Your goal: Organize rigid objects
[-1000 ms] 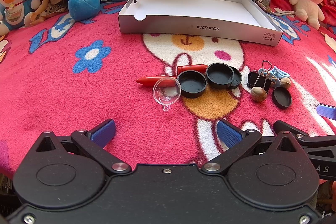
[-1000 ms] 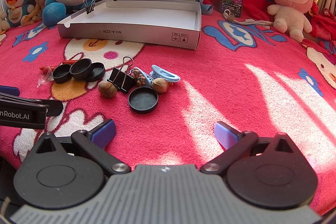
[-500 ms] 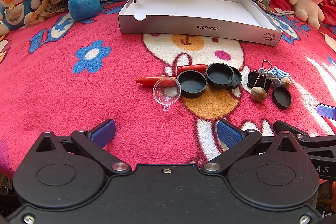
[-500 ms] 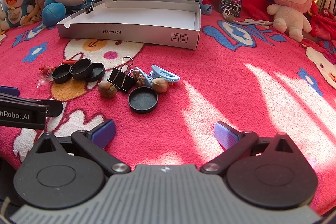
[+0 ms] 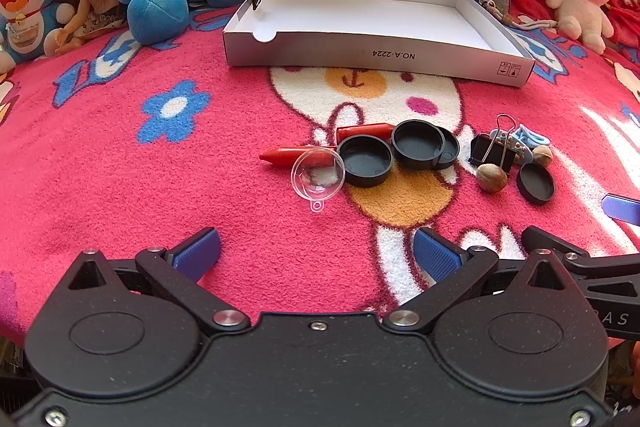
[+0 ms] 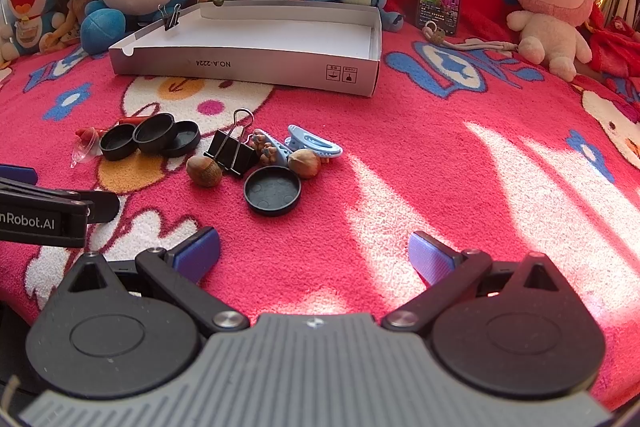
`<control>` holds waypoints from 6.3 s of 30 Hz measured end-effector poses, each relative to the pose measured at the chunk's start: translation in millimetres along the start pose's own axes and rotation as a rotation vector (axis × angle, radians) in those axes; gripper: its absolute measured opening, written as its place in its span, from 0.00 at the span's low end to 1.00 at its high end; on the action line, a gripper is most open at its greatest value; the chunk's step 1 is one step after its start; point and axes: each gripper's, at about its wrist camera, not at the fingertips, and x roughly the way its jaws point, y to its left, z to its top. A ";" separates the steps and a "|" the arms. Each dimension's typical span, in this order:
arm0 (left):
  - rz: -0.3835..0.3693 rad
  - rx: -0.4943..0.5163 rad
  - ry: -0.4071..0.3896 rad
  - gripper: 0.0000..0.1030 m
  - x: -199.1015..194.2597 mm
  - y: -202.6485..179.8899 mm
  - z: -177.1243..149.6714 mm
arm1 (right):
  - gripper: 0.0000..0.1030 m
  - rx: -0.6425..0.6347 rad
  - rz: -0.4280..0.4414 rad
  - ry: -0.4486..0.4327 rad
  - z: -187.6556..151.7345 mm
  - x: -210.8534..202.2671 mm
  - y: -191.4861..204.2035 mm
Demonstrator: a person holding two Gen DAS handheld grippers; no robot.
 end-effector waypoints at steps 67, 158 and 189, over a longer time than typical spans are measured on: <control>-0.155 -0.033 -0.250 0.26 -33.0 22.2 49.3 | 0.34 0.070 0.060 -0.212 41.5 -22.4 -12.2; -0.232 0.037 -0.001 0.55 90.0 -23.0 185.0 | 0.72 0.102 0.169 0.063 161.4 111.4 -44.4; -0.267 0.082 -0.187 0.81 -5.2 -7.8 93.1 | 0.95 0.013 0.143 -0.190 90.6 17.3 -41.3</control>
